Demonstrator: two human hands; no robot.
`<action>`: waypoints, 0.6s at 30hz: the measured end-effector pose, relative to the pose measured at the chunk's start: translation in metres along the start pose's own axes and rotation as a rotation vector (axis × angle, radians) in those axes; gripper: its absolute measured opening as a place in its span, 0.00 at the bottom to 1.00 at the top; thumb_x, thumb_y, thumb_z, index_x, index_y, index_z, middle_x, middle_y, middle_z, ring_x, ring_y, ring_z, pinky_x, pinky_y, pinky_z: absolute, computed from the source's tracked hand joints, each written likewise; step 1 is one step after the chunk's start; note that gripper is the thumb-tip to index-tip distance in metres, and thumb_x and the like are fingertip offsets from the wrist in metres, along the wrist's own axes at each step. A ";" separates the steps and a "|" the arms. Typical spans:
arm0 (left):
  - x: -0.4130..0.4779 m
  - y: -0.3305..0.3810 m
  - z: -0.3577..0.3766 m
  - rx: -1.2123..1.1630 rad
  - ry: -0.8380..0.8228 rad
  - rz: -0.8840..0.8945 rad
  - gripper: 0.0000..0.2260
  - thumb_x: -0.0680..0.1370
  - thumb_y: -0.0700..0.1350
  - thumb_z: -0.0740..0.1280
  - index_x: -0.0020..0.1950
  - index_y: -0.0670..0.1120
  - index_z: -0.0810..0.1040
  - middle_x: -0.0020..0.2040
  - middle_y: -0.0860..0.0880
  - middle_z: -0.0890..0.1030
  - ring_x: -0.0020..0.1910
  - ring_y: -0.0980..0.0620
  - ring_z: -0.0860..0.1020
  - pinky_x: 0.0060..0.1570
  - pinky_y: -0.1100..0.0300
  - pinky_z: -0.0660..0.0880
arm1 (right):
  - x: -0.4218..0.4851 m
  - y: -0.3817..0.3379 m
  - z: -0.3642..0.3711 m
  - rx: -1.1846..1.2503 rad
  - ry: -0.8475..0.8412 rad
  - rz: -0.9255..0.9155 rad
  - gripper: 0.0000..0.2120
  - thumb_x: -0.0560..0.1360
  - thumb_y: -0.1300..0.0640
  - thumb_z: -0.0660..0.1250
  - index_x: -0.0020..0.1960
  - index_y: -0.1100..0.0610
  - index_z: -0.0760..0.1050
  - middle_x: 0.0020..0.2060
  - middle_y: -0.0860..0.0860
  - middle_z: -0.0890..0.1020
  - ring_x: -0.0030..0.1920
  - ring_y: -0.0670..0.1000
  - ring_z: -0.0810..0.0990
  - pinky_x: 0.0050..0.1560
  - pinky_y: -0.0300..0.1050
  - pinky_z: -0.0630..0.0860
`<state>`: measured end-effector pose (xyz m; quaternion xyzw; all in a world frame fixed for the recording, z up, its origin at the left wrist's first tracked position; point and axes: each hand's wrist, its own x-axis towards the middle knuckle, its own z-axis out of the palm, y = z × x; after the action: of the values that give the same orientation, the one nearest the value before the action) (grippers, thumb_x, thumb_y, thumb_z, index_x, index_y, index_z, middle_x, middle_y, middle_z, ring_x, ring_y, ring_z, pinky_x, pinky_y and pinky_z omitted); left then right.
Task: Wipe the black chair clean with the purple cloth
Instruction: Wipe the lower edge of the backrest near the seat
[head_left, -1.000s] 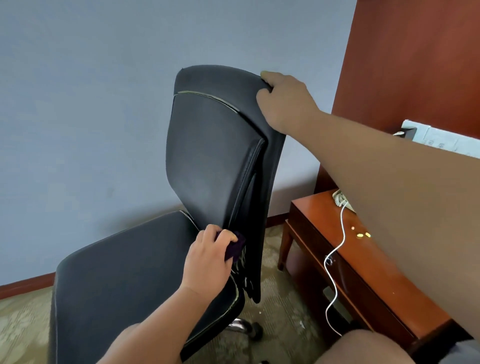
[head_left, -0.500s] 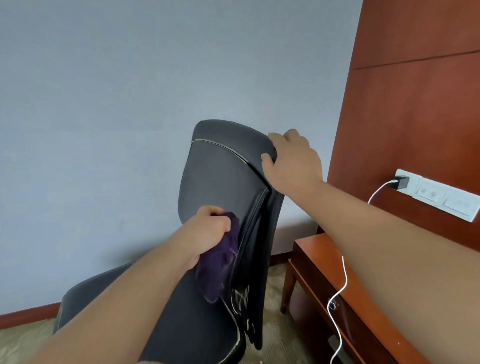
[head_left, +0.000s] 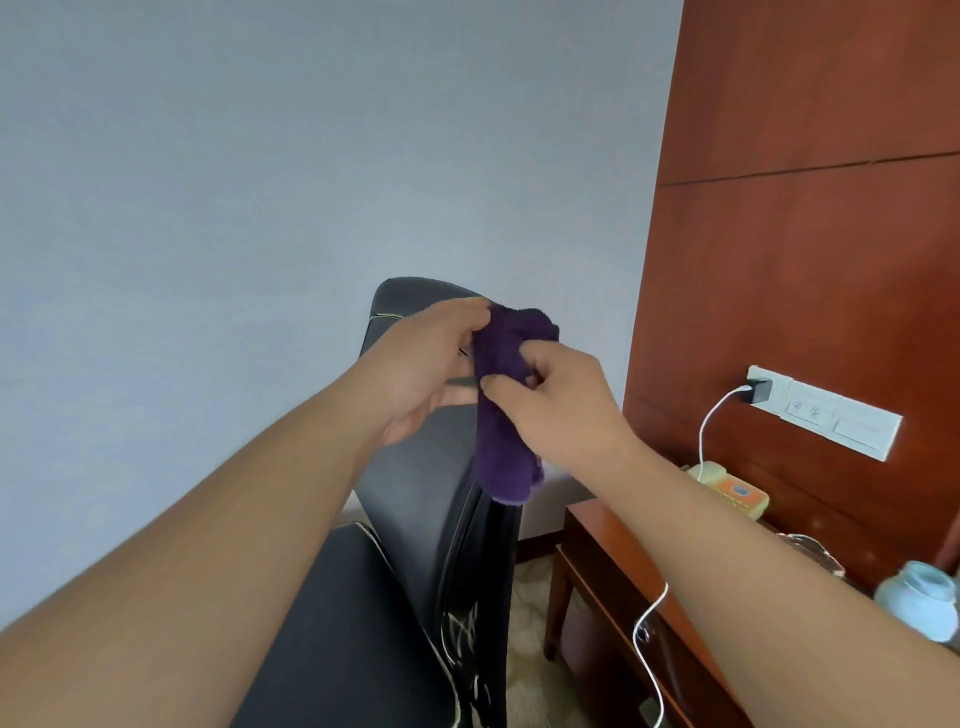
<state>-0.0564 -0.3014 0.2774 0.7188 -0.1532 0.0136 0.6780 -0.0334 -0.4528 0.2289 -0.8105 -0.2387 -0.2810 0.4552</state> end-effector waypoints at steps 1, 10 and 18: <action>0.002 0.001 -0.003 0.057 -0.015 0.005 0.16 0.75 0.55 0.61 0.59 0.55 0.81 0.56 0.51 0.83 0.55 0.49 0.82 0.52 0.50 0.79 | 0.009 -0.001 -0.007 -0.005 0.040 -0.007 0.17 0.70 0.55 0.71 0.30 0.57 0.66 0.22 0.43 0.68 0.26 0.44 0.67 0.27 0.37 0.63; 0.036 -0.086 -0.019 1.030 0.073 0.050 0.26 0.81 0.58 0.56 0.77 0.51 0.61 0.77 0.49 0.62 0.75 0.51 0.61 0.67 0.63 0.58 | 0.100 0.014 -0.029 -0.198 -0.102 0.130 0.12 0.66 0.55 0.70 0.38 0.52 0.66 0.34 0.45 0.74 0.32 0.47 0.70 0.27 0.32 0.65; 0.039 -0.136 -0.023 1.126 0.029 0.096 0.27 0.83 0.59 0.50 0.79 0.57 0.43 0.80 0.56 0.43 0.76 0.50 0.59 0.66 0.62 0.60 | 0.141 0.036 0.024 -0.375 -0.236 0.195 0.15 0.70 0.53 0.66 0.54 0.51 0.65 0.48 0.53 0.74 0.45 0.56 0.77 0.40 0.47 0.71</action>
<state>0.0172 -0.2822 0.1557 0.9615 -0.1454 0.1337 0.1908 0.0980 -0.4302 0.2915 -0.9273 -0.1546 -0.1784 0.2906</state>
